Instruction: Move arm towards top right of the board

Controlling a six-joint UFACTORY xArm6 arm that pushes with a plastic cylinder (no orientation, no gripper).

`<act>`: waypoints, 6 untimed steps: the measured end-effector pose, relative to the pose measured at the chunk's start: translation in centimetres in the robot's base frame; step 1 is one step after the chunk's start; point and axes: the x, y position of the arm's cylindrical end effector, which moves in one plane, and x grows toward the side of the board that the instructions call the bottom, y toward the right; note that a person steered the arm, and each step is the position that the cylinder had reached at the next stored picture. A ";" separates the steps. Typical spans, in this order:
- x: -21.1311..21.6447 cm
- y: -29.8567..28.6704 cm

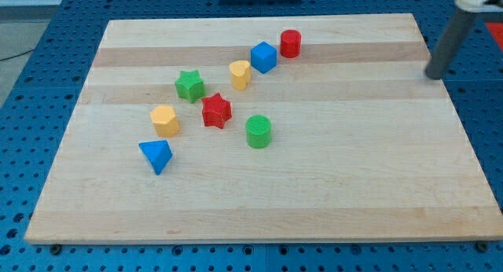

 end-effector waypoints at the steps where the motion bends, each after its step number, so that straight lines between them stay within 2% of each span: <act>1: -0.4 -8.7; 2: -0.2 -2.6; 3: -1.4 -2.3; 4: -7.0 -2.3; 6: -10.5 -2.3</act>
